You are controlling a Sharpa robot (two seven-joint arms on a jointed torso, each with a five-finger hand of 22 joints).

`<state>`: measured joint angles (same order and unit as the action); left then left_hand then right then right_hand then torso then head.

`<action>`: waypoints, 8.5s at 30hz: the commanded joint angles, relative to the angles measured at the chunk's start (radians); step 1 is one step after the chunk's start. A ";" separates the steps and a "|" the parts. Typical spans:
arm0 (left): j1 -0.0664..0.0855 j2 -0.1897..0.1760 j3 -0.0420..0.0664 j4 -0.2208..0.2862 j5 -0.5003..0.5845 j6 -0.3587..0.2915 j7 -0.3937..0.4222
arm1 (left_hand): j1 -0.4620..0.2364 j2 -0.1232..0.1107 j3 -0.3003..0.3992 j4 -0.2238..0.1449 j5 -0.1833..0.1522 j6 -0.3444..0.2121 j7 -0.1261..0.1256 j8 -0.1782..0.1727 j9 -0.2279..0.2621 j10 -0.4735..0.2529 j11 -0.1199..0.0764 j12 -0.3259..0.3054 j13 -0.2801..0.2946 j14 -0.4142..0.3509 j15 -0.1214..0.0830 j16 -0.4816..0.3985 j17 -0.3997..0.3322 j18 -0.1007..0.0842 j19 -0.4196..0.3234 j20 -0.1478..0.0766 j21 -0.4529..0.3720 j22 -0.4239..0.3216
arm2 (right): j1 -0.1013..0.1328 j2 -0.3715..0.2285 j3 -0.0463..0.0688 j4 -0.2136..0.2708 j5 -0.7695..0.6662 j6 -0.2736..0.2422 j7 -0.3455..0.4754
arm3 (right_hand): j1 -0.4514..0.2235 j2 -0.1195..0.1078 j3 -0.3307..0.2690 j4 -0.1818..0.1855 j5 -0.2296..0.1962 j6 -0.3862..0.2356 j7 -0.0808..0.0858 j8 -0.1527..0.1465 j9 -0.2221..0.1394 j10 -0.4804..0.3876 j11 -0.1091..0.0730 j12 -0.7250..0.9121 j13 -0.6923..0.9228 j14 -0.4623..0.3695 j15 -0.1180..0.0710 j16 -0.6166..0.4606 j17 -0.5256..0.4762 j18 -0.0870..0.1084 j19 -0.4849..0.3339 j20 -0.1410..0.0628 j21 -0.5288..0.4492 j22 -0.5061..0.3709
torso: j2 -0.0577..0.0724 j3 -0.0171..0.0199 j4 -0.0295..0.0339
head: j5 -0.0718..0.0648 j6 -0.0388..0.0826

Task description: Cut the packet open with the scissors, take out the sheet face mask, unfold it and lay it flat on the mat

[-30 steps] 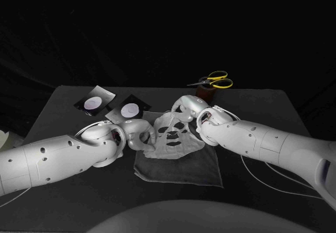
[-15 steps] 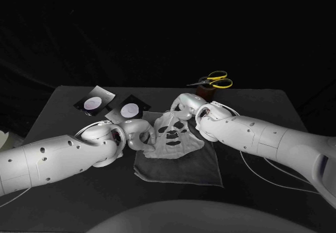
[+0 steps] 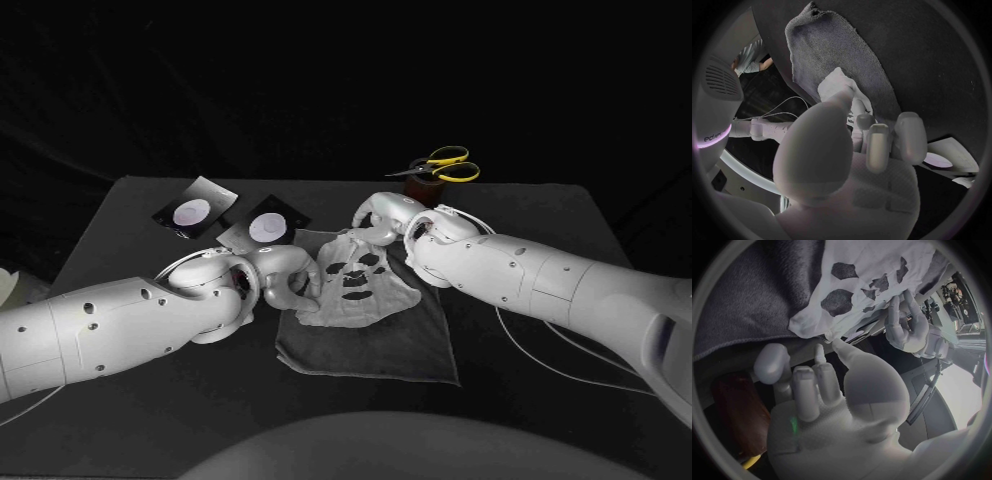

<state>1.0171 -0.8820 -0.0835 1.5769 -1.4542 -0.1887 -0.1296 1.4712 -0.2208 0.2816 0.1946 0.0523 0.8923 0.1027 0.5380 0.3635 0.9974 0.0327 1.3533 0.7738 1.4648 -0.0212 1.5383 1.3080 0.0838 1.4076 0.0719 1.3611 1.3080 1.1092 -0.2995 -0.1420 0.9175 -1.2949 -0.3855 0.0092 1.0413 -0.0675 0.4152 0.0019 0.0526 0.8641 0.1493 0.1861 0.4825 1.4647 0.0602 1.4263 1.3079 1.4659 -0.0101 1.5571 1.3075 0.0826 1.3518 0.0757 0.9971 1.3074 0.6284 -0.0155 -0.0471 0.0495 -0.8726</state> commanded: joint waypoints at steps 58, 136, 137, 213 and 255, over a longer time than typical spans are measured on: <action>0.119 0.368 0.002 -0.481 0.286 -0.051 0.044 | 0.014 -0.008 0.202 0.062 -0.003 -0.050 0.017 -0.004 -0.107 -0.039 0.010 -0.092 -0.208 0.052 0.002 -0.003 0.134 -0.019 0.022 0.003 0.009 0.044 | -0.068 -0.230 -0.007 0.285 -0.087 -0.143 -0.029 | 0.182 0.040 0.137 -0.131 -0.004 0.148 -0.029 0.002 -0.004 0.007 -0.024 -0.083 0.078 0.090 -0.020 -0.012 0.203 0.027 0.004 -0.002 -0.016 0.116 | -0.022 0.0225 -0.0339 | 0.015 0.000; 0.115 0.447 -0.003 -0.569 0.204 0.043 0.095 | 0.048 -0.008 0.210 -0.024 -0.003 -0.025 0.020 -0.094 -0.160 0.049 0.002 -0.009 -0.007 0.079 -0.005 0.017 0.203 -0.023 0.022 -0.003 0.031 0.066 | -0.066 -0.148 -0.006 0.163 -0.028 -0.185 0.029 | 0.139 -0.009 0.096 -0.126 -0.005 0.085 0.004 -0.085 -0.060 -0.018 0.003 -0.109 0.056 0.080 0.001 -0.026 0.171 0.033 -0.016 0.015 -0.061 0.104 | -0.019 0.0213 -0.0332 | -0.004 0.000; 0.115 0.448 -0.003 -0.569 0.204 0.042 0.095 | 0.047 -0.008 0.211 -0.025 -0.003 -0.028 0.020 -0.098 -0.161 0.049 0.002 -0.009 -0.007 0.079 -0.005 0.017 0.203 -0.023 0.022 -0.002 0.031 0.067 | -0.065 -0.145 -0.006 0.159 -0.029 -0.181 0.026 | 0.138 -0.011 0.094 -0.126 -0.005 0.078 0.007 -0.090 -0.063 -0.020 0.006 -0.111 0.054 0.079 0.004 -0.027 0.169 0.033 -0.018 0.017 -0.064 0.104 | -0.019 0.0215 -0.0331 | -0.004 0.000; 0.113 0.445 -0.006 -0.569 0.146 -0.081 0.110 | -0.002 0.049 0.317 -0.095 -0.003 0.116 -0.008 0.007 -0.097 0.214 -0.019 0.058 0.236 0.104 -0.023 0.031 0.257 -0.034 0.051 -0.019 0.070 0.107 | -0.060 -0.135 -0.006 0.134 -0.023 -0.185 0.046 | 0.203 0.067 0.100 -0.175 -0.004 0.221 -0.067 0.085 0.029 0.032 -0.057 -0.026 0.117 0.095 -0.046 -0.004 0.222 0.021 0.021 -0.026 0.020 0.126 | -0.020 0.0247 -0.0351 | -0.001 0.000; 0.112 0.386 -0.006 -0.530 0.221 -0.062 0.064 | -0.098 -0.018 0.346 -0.129 -0.003 0.001 0.007 0.001 -0.035 0.073 0.002 -0.017 0.071 0.089 -0.005 0.021 0.225 -0.025 0.027 -0.003 0.042 0.078 | -0.061 -0.209 -0.005 0.218 0.046 -0.207 0.041 | 0.119 -0.023 0.033 -0.159 -0.004 -0.064 0.021 -0.053 -0.029 -0.068 0.019 -0.182 -0.010 0.072 0.016 -0.035 0.153 0.035 -0.036 0.022 -0.110 0.092 | -0.020 0.0251 -0.0345 | -0.005 0.000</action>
<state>1.1285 -0.4944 -0.0896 1.0409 -1.2575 -0.2493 -0.0566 1.3719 -0.2305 0.6315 0.0648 0.0519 0.8988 0.1102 0.5443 0.3282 1.0756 0.0358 1.3390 0.8444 1.4651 -0.0316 1.5631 1.3080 0.0684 1.4420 0.0699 1.4085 1.3075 1.0479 -0.5029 -0.1479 1.1257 -1.2775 -0.5860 0.0444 1.1556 -0.0907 0.4521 -0.1585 0.0486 0.8037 0.1679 0.1367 0.4547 1.4022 0.0752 1.2482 1.2966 1.4647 -0.0017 1.5285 1.3073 0.1064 1.3128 0.0902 0.8884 1.3073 0.6083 0.0092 -0.0813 0.0457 -0.8726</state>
